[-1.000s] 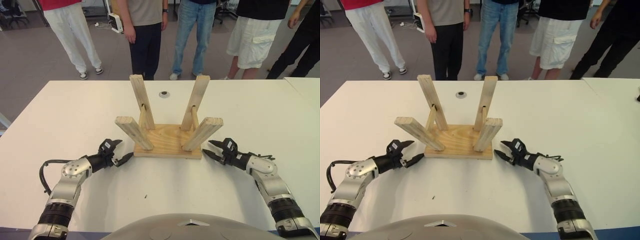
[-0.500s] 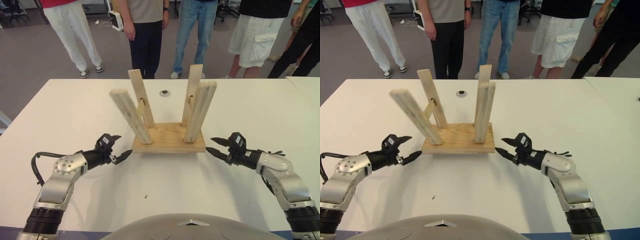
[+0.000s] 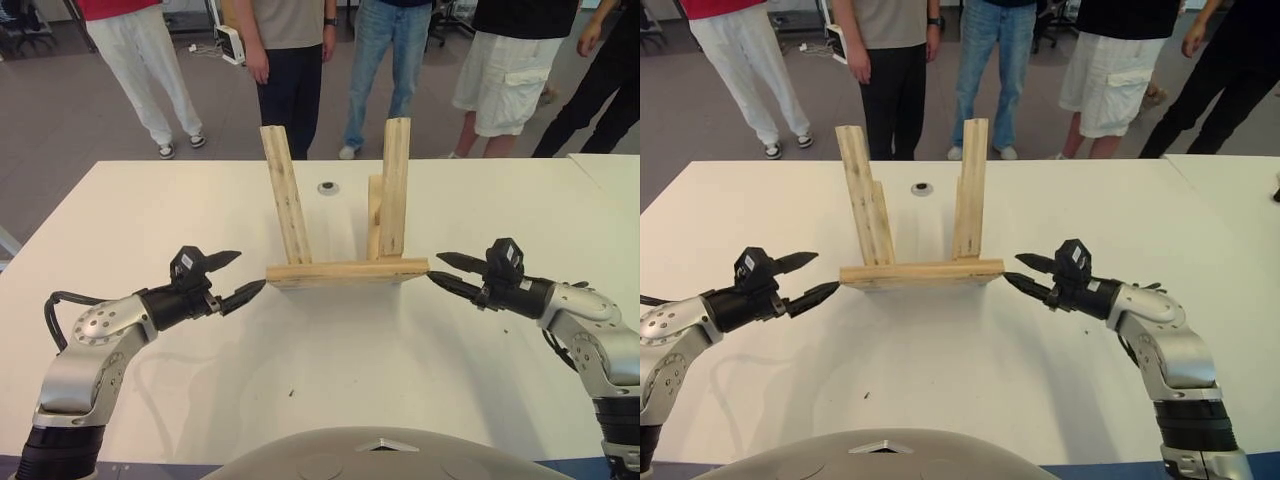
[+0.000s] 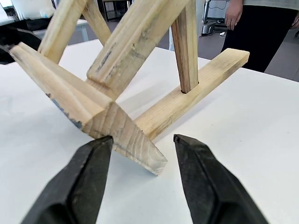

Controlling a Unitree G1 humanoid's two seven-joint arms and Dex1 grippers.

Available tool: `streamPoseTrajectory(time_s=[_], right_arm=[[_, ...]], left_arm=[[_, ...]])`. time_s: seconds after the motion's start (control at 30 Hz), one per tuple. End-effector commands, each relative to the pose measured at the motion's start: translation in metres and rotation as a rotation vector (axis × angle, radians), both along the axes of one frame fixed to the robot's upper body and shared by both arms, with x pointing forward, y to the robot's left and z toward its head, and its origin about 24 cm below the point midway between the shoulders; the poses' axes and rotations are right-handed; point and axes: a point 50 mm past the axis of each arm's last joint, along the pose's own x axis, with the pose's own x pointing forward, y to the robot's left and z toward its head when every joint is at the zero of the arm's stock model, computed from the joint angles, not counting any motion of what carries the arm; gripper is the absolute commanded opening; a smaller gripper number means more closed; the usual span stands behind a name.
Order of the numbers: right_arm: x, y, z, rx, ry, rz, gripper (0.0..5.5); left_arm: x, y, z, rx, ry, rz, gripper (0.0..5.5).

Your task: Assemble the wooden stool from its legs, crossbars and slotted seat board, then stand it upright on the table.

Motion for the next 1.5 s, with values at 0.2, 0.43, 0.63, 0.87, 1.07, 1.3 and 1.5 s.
streamPoseTrajectory(time_s=[0.2, 0.43, 0.63, 0.87, 1.07, 1.3, 1.5], right_arm=[[0.004, 0.025, 0.01, 0.17, -0.024, 0.151, 2.45], [0.018, -0.023, -0.018, -0.16, 0.037, 0.177, 2.45], [0.036, -0.023, -0.032, -0.224, 0.037, 0.335, 2.45], [0.051, 0.018, -0.042, -0.18, 0.009, 0.476, 2.45], [0.056, 0.03, -0.05, -0.15, 0.014, 0.486, 1.91], [0.049, 0.033, -0.045, -0.047, 0.027, 0.493, 1.76], [0.042, 0.041, -0.01, 0.11, 0.088, 0.536, 1.75]], left_arm=[[0.0, -0.025, 0.012, -0.176, -0.079, -0.139, 4.18], [-0.009, 0.024, -0.027, 0.069, 0.069, -0.149, 4.18], [0.005, 0.023, -0.04, 0.086, 0.092, -0.276, 4.18], [0.02, -0.013, -0.051, -0.008, 0.109, -0.361, 4.18], [0.019, -0.016, -0.071, -0.013, 0.167, -0.364, 3.53], [0.021, -0.014, -0.06, -0.043, 0.16, -0.408, 2.63], [0.018, -0.022, -0.017, -0.167, 0.284, -0.544, 1.85]])
